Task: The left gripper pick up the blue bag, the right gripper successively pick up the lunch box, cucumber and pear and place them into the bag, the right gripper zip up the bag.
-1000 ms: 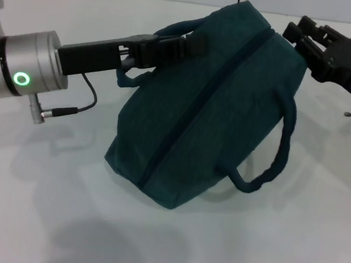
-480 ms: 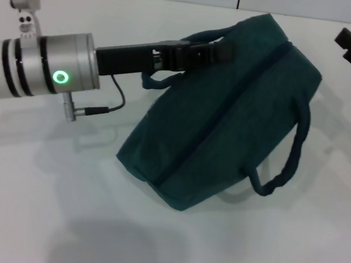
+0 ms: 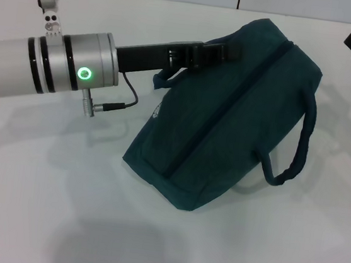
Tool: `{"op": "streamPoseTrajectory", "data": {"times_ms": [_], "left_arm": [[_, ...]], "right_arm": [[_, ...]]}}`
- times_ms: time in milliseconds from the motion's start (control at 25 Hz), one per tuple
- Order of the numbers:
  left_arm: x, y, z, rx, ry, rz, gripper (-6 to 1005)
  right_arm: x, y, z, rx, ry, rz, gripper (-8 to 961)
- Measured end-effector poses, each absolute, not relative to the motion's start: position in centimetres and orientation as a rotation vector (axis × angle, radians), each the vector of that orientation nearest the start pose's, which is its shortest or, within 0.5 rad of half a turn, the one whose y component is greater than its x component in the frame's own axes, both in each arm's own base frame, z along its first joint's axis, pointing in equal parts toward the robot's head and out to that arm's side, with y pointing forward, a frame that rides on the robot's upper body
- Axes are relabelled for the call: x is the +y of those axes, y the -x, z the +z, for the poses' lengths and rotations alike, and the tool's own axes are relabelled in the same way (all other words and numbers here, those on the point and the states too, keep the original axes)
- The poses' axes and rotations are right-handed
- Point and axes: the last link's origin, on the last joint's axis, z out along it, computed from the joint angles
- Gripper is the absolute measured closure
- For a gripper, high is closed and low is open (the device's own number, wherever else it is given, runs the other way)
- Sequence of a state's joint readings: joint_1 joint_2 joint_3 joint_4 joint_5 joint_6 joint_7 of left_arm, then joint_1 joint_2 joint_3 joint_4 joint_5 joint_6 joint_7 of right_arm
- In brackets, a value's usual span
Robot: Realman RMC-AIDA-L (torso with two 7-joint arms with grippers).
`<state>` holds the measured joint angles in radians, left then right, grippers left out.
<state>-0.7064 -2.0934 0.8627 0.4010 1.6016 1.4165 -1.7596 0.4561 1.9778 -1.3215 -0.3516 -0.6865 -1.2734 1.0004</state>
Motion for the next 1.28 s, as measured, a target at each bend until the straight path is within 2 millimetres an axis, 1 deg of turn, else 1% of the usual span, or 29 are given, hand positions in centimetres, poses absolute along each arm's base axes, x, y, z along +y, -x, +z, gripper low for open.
{"op": "streamPoseTrajectory", "data": {"times_ms": [160,360,480,720,800,920,1000,1080,1160,1200,1240,1280], "left_arm": [[37.0,19.2,-4.0,-1.246,2.536,-1.167,893],[37.1,19.2,-3.7,-1.179,2.471,-1.268,849],[37.0,19.3,-3.4,-1.152,2.432,-1.324,647],[37.4,19.4,-2.5,-1.110,2.409,-1.337,409],[37.7,19.3,-1.9,-1.073,2.406,-1.333,364],[38.3,19.0,-0.1,-0.962,2.428,-1.316,296],[38.3,18.9,0.8,-0.892,2.450,-1.314,250],[37.5,18.6,2.2,-0.757,2.501,-1.324,205],[36.5,18.4,3.3,-0.630,2.570,-1.307,169],[36.0,18.4,3.6,-0.585,2.604,-1.294,156],[36.0,18.4,3.6,-0.585,2.604,-1.294,144],[34.4,18.6,4.3,-0.468,2.713,-1.248,131]], "right_arm": [[35.9,-27.2,2.5,0.638,2.048,1.153,166],[36.0,-27.1,2.5,0.632,2.052,1.154,166],[35.9,-27.1,2.5,0.632,2.055,1.161,167],[35.6,-27.0,2.8,0.608,2.069,1.180,167],[35.4,-26.8,3.2,0.576,2.084,1.198,167],[34.7,-26.2,3.8,0.491,2.138,1.235,167],[34.3,-25.7,4.1,0.432,2.187,1.251,167],[34.0,-25.0,4.2,0.356,2.260,1.256,167],[33.4,-23.9,4.1,0.245,2.371,1.245,166],[33.1,-23.6,3.9,0.205,2.412,1.236,166],[32.7,-23.1,3.7,0.145,2.477,1.220,158],[32.4,-22.8,3.5,0.115,2.510,1.212,150]]}}
